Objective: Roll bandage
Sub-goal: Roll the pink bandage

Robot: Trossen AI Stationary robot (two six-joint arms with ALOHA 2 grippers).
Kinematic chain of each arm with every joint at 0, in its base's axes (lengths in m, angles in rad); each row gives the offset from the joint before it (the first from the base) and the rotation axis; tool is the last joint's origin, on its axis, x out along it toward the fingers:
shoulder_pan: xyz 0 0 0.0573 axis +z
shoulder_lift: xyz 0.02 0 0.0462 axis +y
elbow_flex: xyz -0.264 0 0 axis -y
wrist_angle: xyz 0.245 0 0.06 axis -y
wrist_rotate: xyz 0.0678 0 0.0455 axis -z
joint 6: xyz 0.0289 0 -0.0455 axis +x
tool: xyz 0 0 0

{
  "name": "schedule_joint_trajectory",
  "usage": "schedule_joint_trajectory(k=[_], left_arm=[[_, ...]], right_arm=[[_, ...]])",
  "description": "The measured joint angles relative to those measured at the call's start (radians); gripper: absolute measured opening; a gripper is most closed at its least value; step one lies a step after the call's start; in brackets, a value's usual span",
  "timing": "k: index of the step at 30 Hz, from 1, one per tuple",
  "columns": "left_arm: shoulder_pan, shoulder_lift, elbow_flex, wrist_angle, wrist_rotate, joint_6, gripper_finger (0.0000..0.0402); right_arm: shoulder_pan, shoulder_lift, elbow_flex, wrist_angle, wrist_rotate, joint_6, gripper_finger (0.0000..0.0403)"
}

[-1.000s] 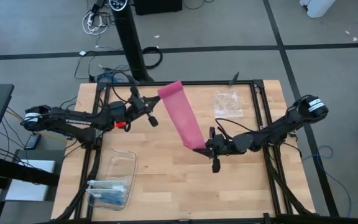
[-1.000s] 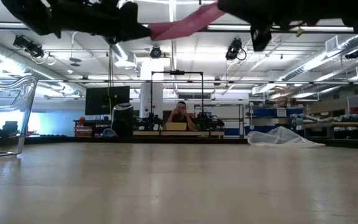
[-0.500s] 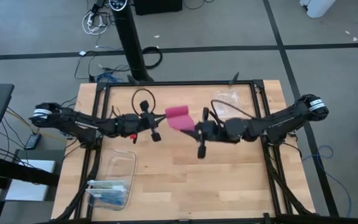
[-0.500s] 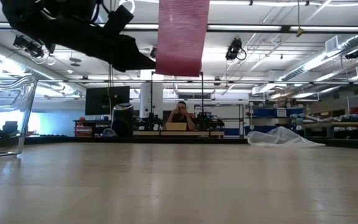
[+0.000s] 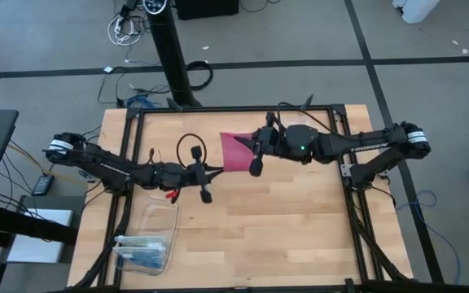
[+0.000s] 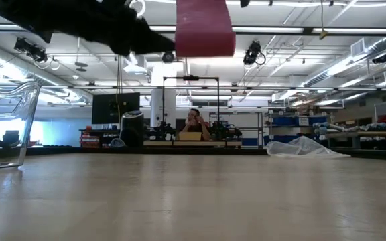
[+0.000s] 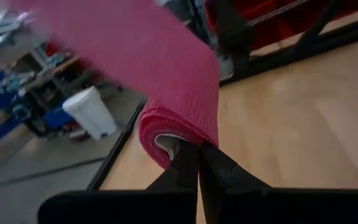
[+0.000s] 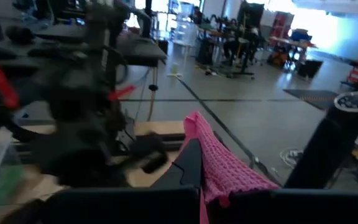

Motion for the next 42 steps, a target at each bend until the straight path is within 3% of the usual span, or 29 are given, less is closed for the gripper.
schedule_joint_trajectory(k=[13,31,37,42], left_arm=[[-0.086,0.0,0.073,-0.036,-0.009,0.053,0.0002],[-0.126,-0.003,0.073,-0.023,-0.006,0.017,0.0002],[-0.126,-0.003,0.073,-0.023,-0.005,0.003,0.0002],[-0.112,-0.003,0.073,-0.024,-0.003,-0.003,0.0002]], right_arm=[[-0.048,0.0,-0.001,-0.195,-0.049,0.085,0.0035],[-0.045,-0.017,-0.001,-0.351,-0.112,0.139,0.0172],[-0.02,-0.102,-0.01,-0.581,-0.038,0.129,0.0172],[0.011,-0.195,-0.171,-0.568,-0.04,0.19,0.0159]])
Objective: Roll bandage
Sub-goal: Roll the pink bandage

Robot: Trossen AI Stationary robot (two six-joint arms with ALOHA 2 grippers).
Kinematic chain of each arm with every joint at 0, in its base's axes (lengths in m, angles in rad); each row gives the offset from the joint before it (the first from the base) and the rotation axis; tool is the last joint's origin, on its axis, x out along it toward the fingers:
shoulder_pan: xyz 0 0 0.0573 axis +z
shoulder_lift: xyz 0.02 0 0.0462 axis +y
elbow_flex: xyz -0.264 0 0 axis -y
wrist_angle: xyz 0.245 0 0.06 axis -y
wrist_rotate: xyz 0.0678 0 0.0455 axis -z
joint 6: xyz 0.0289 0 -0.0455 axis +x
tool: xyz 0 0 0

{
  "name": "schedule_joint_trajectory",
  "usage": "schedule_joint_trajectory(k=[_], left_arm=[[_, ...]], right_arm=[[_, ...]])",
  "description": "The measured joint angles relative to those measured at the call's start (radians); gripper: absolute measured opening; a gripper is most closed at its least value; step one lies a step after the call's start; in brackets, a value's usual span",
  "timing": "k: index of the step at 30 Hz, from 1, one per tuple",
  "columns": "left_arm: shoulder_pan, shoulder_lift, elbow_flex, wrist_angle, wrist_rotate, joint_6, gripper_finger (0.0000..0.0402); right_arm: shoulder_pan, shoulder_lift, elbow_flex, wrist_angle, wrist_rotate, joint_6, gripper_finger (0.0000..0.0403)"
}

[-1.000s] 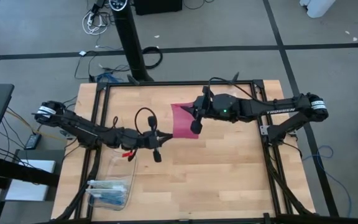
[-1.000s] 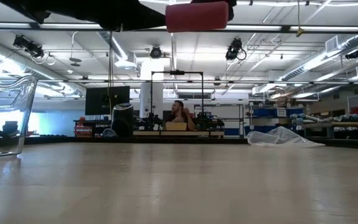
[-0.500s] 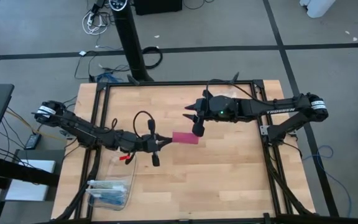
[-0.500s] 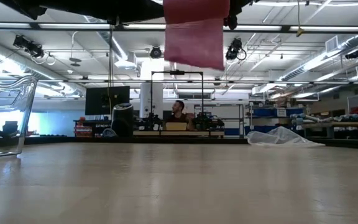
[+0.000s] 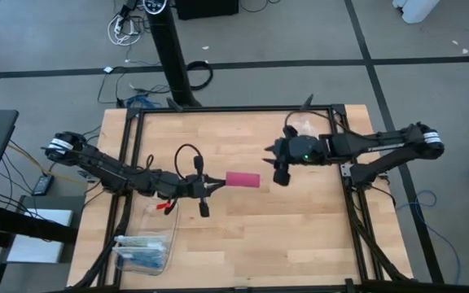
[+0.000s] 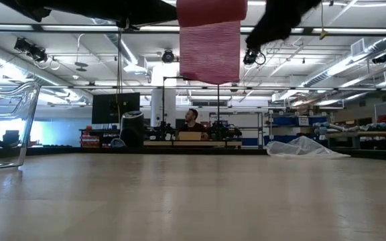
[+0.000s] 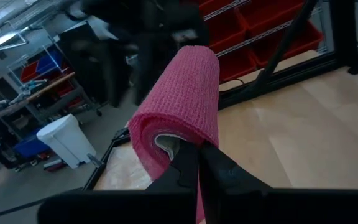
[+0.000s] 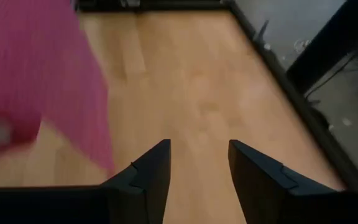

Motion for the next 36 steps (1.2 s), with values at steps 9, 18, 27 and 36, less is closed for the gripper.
schedule_joint_trajectory(k=[9,18,27,36], left_arm=[[0.063,-0.018,0.001,0.034,0.081,-0.016,0.0002],[0.093,-0.021,0.001,0.107,0.117,-0.018,0.0002],[0.101,-0.021,0.001,0.139,0.119,-0.016,0.0002],[0.14,-0.02,0.001,0.186,0.113,-0.021,0.0002]], right_arm=[[0.061,-0.071,-0.499,0.804,-0.115,0.077,0.0167],[0.097,0.061,-0.583,1.223,-0.122,0.093,0.0233],[0.064,0.152,-0.557,1.316,-0.123,0.085,0.0258],[0.073,0.285,-0.442,1.317,-0.138,0.061,0.0105]])
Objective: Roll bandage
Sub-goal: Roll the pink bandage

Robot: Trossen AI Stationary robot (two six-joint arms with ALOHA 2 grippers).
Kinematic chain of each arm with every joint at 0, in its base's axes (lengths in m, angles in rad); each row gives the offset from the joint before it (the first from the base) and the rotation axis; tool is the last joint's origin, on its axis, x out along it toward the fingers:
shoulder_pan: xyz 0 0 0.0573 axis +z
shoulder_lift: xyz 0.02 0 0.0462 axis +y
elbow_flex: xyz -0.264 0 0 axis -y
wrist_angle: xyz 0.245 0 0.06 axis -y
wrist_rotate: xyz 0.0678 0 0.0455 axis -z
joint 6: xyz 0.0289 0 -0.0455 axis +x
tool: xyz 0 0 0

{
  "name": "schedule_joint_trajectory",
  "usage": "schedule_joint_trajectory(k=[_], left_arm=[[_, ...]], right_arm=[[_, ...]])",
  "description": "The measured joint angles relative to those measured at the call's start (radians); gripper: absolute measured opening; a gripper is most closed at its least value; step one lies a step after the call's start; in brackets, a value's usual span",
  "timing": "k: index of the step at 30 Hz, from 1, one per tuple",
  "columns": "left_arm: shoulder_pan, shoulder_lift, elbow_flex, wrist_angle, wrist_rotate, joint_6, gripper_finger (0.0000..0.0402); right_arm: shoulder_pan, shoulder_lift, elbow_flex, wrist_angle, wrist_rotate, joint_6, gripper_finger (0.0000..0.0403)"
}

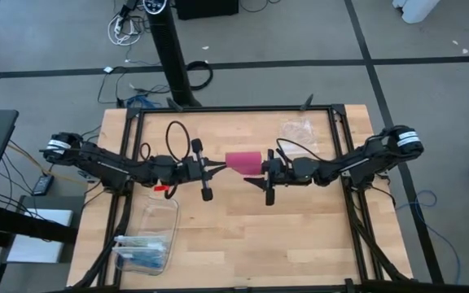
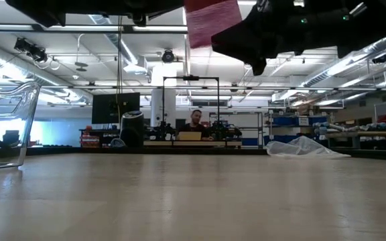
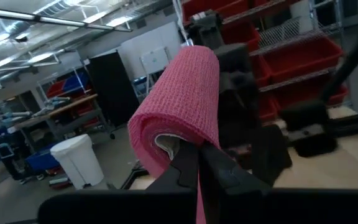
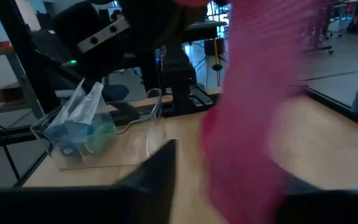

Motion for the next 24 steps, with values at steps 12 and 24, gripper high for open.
schedule_joint_trajectory(k=[12,24], left_arm=[[0.052,0.0,-0.023,-0.004,-0.088,-0.001,0.0002],[0.057,0.003,-0.047,0.016,-0.095,-0.003,0.0002]], right_arm=[[0.074,-0.048,0.019,0.021,0.009,-0.026,0.0004],[0.093,-0.074,0.021,-0.026,0.021,0.006,0.0017]])
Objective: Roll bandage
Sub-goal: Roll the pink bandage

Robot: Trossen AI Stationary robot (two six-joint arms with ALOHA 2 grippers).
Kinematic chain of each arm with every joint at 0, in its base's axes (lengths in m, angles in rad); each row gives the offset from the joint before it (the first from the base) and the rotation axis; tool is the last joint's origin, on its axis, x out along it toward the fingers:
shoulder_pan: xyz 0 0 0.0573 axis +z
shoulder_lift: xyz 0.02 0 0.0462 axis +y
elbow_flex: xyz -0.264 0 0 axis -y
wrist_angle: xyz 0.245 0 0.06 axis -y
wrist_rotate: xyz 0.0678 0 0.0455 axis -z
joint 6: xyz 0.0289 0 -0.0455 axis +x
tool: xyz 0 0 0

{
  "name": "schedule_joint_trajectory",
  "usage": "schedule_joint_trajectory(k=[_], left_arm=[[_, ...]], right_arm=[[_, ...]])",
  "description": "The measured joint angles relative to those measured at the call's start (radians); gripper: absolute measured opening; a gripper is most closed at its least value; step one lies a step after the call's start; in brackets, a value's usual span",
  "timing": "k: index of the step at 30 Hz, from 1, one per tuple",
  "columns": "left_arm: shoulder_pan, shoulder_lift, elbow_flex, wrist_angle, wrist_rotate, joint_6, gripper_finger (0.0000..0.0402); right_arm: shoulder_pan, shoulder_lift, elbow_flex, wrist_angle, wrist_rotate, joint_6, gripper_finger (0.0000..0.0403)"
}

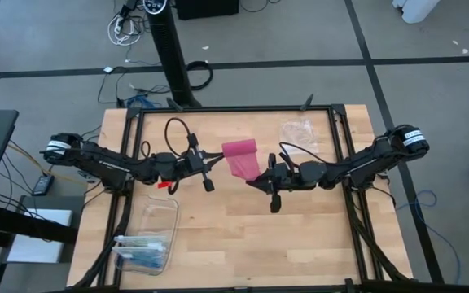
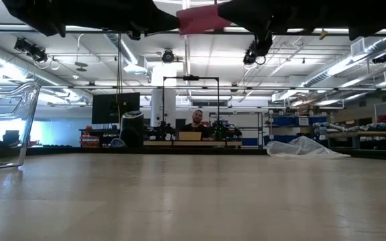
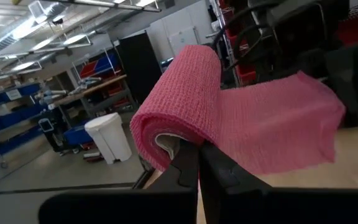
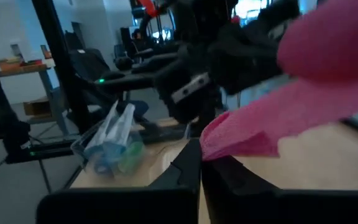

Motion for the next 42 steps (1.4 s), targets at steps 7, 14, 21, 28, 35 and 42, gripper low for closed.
schedule_joint_trajectory(k=[7,14,21,28,35,42], left_arm=[[-0.001,0.0,0.0,0.009,0.007,0.012,0.0002],[-0.021,0.0,0.0,0.008,0.043,0.018,0.0002],[-0.029,0.0,0.0,0.009,0.079,0.021,0.0002],[-0.04,0.0,0.0,0.031,0.096,0.026,0.0002],[-0.042,0.0,0.0,0.036,0.107,0.029,0.0002],[-0.043,-0.006,0.001,0.038,0.113,0.029,0.0001]], right_arm=[[0.021,0.0,0.0,-0.111,-0.004,0.083,0.0121],[0.024,-0.087,0.0,-0.183,0.121,0.025,0.0222],[-0.029,-0.207,0.0,-0.288,0.164,-0.057,0.027],[-0.135,-0.197,0.0,-0.319,0.024,-0.013,0.0274],[-0.173,-0.177,0.0,-0.281,-0.064,-0.005,0.0276],[-0.196,-0.209,0.0,-0.318,-0.083,-0.046,0.0271]])
